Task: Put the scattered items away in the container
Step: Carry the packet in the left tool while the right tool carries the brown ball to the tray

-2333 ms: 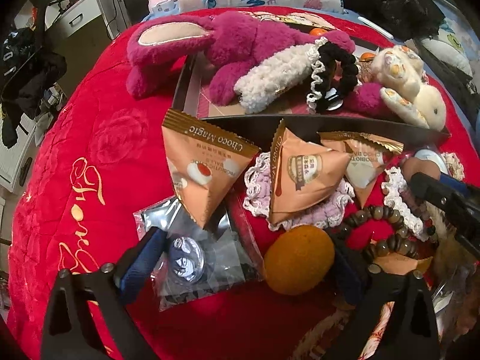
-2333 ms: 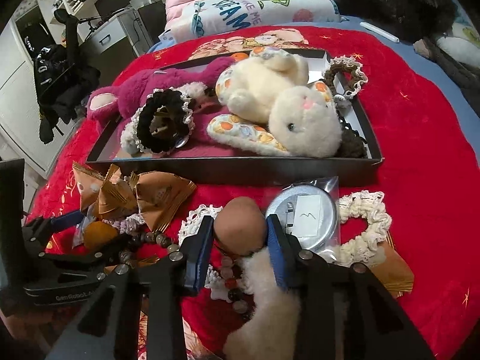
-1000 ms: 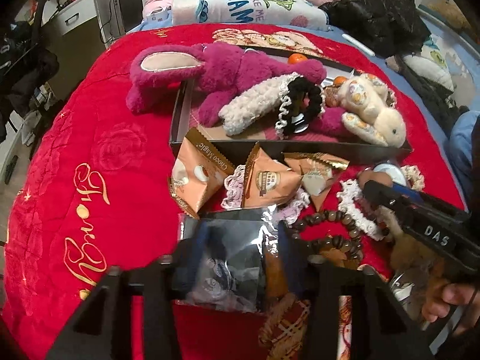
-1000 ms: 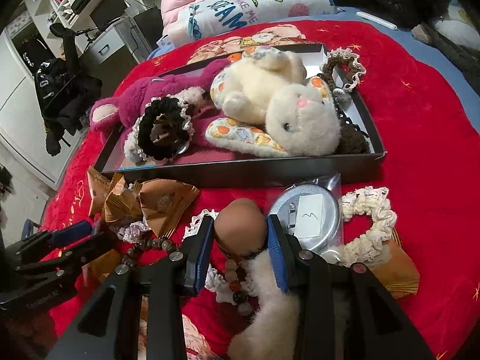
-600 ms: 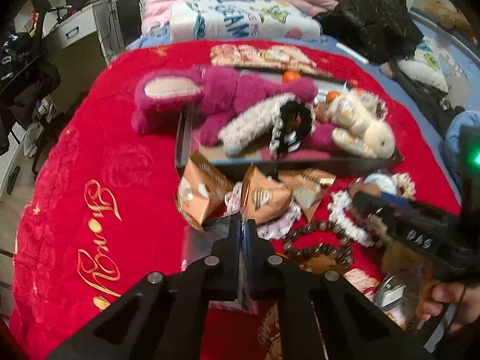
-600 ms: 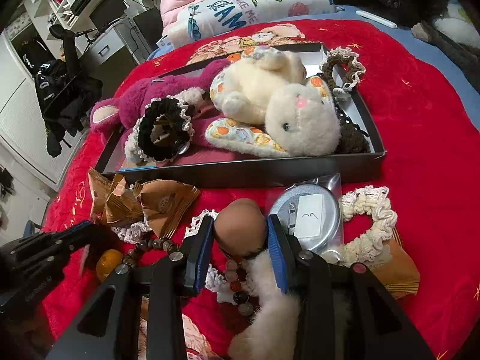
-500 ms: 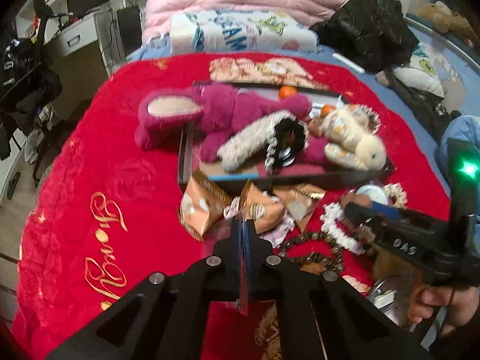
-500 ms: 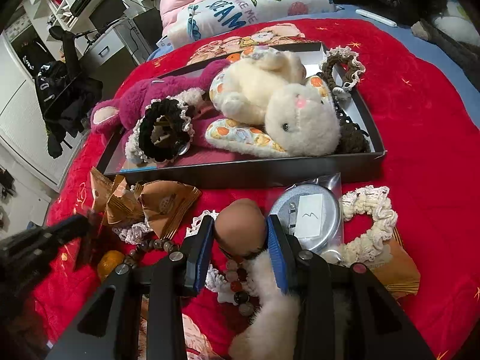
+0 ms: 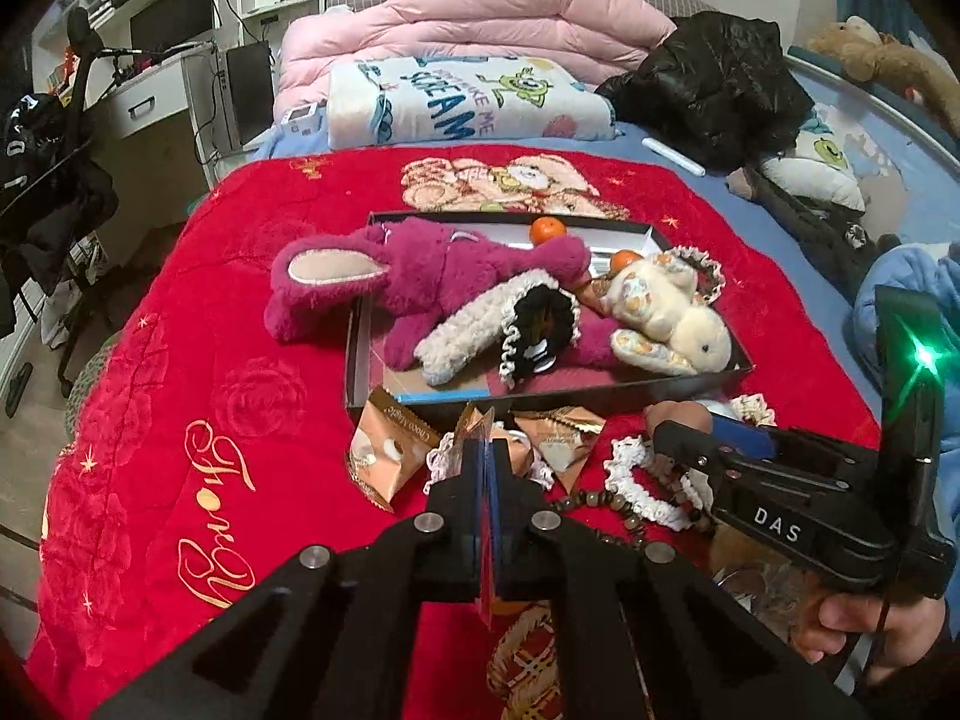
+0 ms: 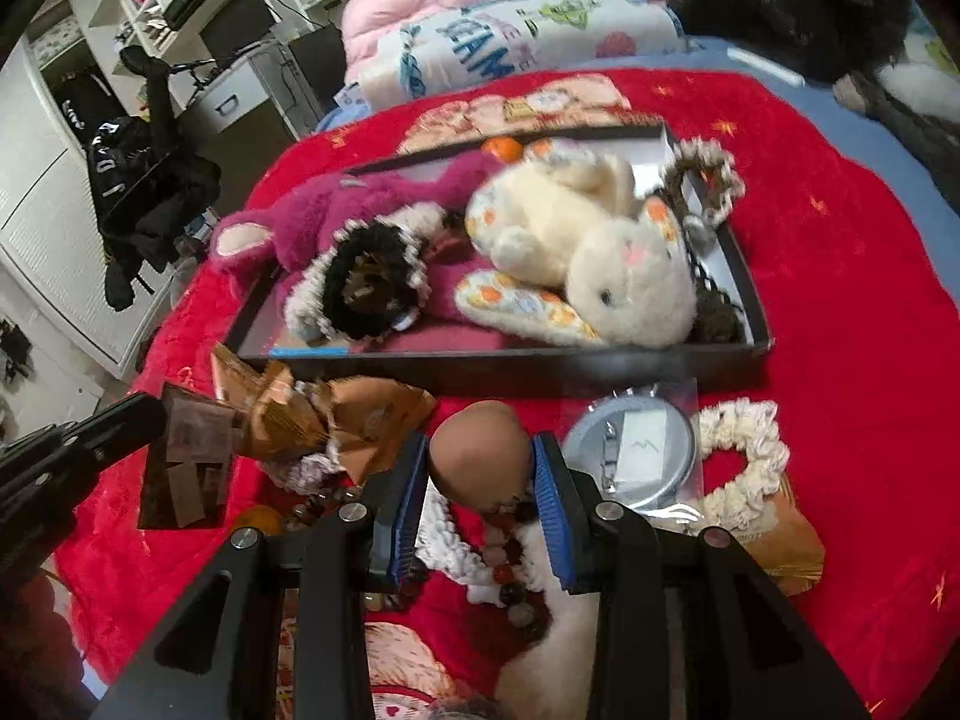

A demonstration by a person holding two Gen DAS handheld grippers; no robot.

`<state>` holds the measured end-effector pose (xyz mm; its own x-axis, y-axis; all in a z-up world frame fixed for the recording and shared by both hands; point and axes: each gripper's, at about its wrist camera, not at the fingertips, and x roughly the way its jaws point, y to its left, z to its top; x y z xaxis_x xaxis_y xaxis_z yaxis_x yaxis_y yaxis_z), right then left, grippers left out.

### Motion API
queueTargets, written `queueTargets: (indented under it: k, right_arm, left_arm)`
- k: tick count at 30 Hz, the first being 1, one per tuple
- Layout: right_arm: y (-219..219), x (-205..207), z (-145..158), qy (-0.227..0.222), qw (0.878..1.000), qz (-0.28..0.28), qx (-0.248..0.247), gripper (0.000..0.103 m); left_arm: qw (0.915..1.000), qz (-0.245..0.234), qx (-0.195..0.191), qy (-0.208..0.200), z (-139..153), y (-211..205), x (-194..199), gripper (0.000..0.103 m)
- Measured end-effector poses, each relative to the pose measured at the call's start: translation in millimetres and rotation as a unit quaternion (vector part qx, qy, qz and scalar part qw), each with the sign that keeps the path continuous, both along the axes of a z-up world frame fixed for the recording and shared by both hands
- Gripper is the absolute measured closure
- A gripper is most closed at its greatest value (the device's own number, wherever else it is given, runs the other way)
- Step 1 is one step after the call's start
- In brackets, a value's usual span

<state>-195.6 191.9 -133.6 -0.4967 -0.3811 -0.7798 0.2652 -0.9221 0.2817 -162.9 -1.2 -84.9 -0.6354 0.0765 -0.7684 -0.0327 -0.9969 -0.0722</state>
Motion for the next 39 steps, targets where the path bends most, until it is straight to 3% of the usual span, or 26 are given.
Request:
queueTargets:
  k: [16,30,39]
  right_arm:
    - [-16,26,63,0.079,0.996,0.027,-0.028,0.069]
    - [-25,27,70,0.083,0.995,0.044,-0.042,0.069]
    - [-31,23,78,0.077,0.994,0.046,-0.055,0.069]
  left_arm:
    - [0.9993,0.006,0.027,0.025,20,-8,5,0.101]
    - [0.9992,0.008,0.024,0.032,30,-7,4,0.101]
    - [0.9988,0.005,0.025,0.042,54,-8,-4,0.101]
